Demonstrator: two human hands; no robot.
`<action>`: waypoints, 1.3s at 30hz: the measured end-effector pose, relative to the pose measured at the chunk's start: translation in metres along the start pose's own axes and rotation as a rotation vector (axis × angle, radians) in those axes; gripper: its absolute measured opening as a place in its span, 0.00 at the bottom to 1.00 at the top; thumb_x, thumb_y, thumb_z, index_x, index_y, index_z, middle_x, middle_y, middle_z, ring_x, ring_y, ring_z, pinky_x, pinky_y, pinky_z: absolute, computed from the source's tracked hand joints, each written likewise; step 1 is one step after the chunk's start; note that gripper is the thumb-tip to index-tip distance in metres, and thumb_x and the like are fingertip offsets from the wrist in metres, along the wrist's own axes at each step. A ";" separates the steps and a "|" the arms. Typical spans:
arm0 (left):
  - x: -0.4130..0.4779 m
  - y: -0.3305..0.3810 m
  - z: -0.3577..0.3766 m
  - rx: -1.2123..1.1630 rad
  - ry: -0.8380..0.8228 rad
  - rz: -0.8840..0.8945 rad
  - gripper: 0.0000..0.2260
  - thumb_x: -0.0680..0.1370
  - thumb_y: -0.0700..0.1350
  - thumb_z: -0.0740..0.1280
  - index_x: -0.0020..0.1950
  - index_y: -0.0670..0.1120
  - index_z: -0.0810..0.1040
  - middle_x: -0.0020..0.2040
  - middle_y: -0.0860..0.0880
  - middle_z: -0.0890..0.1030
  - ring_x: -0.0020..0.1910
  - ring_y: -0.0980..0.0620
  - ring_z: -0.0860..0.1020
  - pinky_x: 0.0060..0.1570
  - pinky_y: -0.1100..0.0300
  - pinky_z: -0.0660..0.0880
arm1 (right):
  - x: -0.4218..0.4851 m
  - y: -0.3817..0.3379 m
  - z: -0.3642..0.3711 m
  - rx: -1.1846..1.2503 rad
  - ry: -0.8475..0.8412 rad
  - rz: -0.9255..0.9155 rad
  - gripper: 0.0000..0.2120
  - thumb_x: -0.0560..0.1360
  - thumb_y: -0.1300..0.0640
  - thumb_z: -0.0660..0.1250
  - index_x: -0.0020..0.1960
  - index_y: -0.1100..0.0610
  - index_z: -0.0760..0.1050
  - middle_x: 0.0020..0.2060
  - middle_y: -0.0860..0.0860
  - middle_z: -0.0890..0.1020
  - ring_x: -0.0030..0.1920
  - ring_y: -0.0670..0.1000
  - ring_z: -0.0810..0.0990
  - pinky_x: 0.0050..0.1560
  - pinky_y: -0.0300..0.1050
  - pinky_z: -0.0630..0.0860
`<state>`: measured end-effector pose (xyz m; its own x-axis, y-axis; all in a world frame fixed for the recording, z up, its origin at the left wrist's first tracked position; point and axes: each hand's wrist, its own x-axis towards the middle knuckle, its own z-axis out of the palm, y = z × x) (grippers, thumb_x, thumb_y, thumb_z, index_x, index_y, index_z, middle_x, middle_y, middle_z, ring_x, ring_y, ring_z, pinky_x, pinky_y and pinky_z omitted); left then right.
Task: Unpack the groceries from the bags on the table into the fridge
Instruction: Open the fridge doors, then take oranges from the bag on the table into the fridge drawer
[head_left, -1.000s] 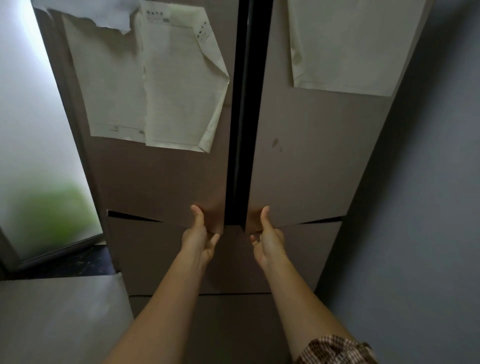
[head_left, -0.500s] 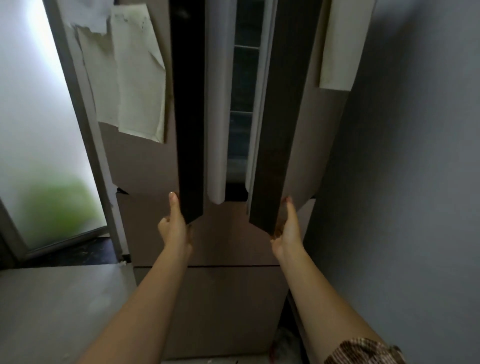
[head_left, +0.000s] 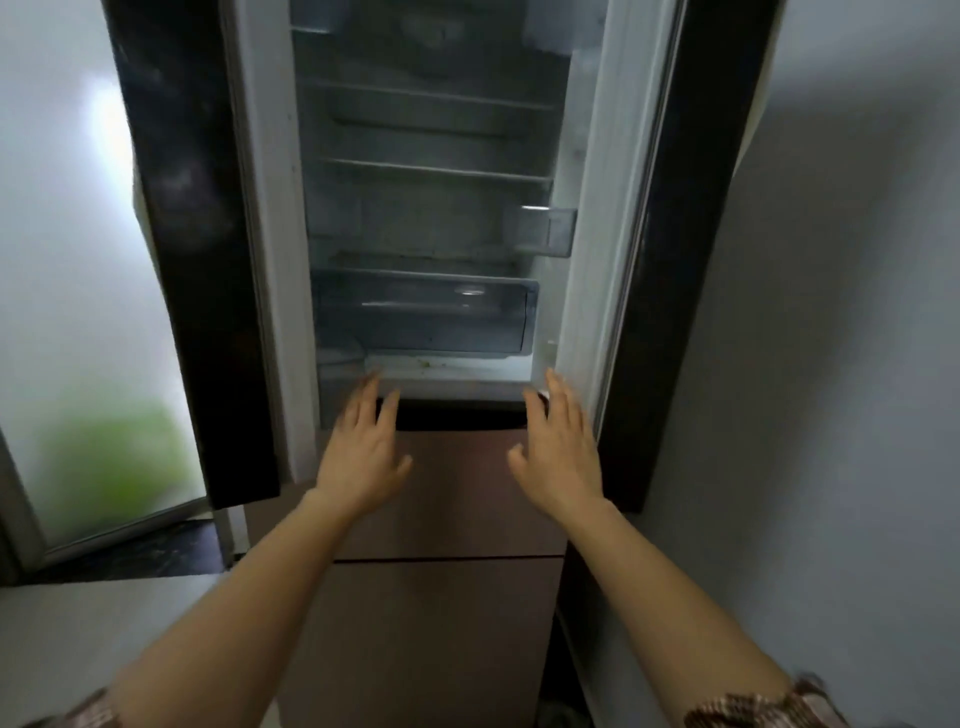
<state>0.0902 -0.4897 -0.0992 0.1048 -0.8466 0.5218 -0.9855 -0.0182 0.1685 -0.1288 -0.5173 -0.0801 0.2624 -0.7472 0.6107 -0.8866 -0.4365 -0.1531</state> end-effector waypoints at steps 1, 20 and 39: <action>0.008 -0.010 -0.005 0.026 -0.070 -0.080 0.39 0.76 0.52 0.65 0.78 0.45 0.45 0.78 0.41 0.39 0.76 0.39 0.41 0.74 0.45 0.50 | 0.002 0.008 -0.001 -0.077 -0.071 0.036 0.36 0.77 0.54 0.63 0.78 0.58 0.47 0.78 0.56 0.40 0.77 0.56 0.38 0.75 0.51 0.42; -0.016 -0.078 -0.037 0.274 0.030 -0.476 0.39 0.69 0.43 0.69 0.75 0.53 0.53 0.75 0.40 0.50 0.72 0.29 0.42 0.66 0.29 0.50 | 0.005 0.094 -0.018 -0.360 -0.296 0.400 0.42 0.76 0.49 0.63 0.77 0.64 0.42 0.77 0.62 0.40 0.74 0.68 0.32 0.75 0.58 0.47; -0.054 -0.093 -0.091 0.019 0.104 -0.418 0.31 0.76 0.49 0.62 0.76 0.45 0.54 0.77 0.39 0.50 0.77 0.40 0.48 0.73 0.46 0.55 | 0.007 -0.066 -0.001 -0.063 -0.314 -0.001 0.31 0.77 0.48 0.62 0.74 0.59 0.56 0.74 0.58 0.59 0.74 0.60 0.55 0.71 0.57 0.59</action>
<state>0.1880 -0.3943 -0.0670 0.5075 -0.7061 0.4938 -0.8576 -0.3587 0.3685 -0.0692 -0.4933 -0.0650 0.3594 -0.8691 0.3400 -0.9055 -0.4128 -0.0979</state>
